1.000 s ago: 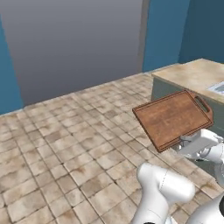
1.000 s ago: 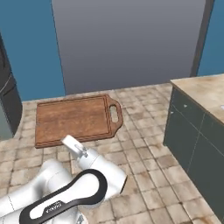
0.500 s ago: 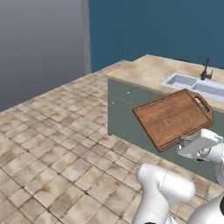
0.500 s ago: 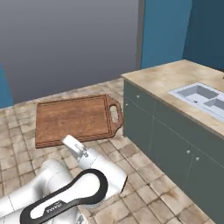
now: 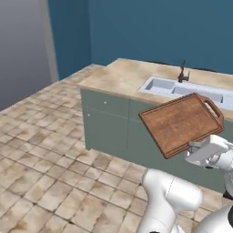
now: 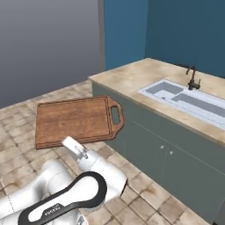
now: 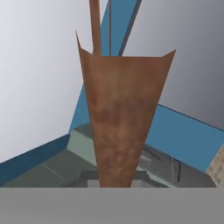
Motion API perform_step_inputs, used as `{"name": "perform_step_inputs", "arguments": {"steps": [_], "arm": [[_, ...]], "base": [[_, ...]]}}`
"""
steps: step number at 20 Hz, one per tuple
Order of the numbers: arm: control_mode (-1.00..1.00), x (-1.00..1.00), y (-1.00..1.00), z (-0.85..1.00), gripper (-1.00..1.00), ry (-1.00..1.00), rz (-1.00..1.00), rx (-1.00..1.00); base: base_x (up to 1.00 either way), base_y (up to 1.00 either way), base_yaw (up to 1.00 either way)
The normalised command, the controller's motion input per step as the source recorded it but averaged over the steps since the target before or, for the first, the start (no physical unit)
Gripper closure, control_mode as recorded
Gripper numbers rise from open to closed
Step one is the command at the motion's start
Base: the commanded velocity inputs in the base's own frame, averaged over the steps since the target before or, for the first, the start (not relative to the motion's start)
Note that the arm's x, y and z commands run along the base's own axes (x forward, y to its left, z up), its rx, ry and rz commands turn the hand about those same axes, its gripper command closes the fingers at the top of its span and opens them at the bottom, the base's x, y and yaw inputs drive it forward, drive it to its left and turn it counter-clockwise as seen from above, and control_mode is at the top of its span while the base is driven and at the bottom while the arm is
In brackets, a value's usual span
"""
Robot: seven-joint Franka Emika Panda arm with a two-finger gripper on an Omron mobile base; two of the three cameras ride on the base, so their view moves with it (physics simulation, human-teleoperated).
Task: Move the cutting board and knife to the sink. Then move spray from the cabinet to the counter.
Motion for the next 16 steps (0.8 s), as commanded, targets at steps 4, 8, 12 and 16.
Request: {"name": "perform_step_inputs", "arguments": {"steps": [4,8,12,16], "arm": [[1.0,0.0,0.0,0.0,1.0,0.0,0.0,0.0],[1.0,0.0,0.0,0.0,1.0,0.0,0.0,0.0],[1.0,0.0,0.0,0.0,1.0,0.0,0.0,0.0],[1.0,0.0,0.0,0.0,1.0,0.0,0.0,0.0]], "base": [[0.98,0.04,-0.23],[1.0,0.1,-0.12],[1.0,0.06,-0.08],[0.99,0.03,-0.05]]}}
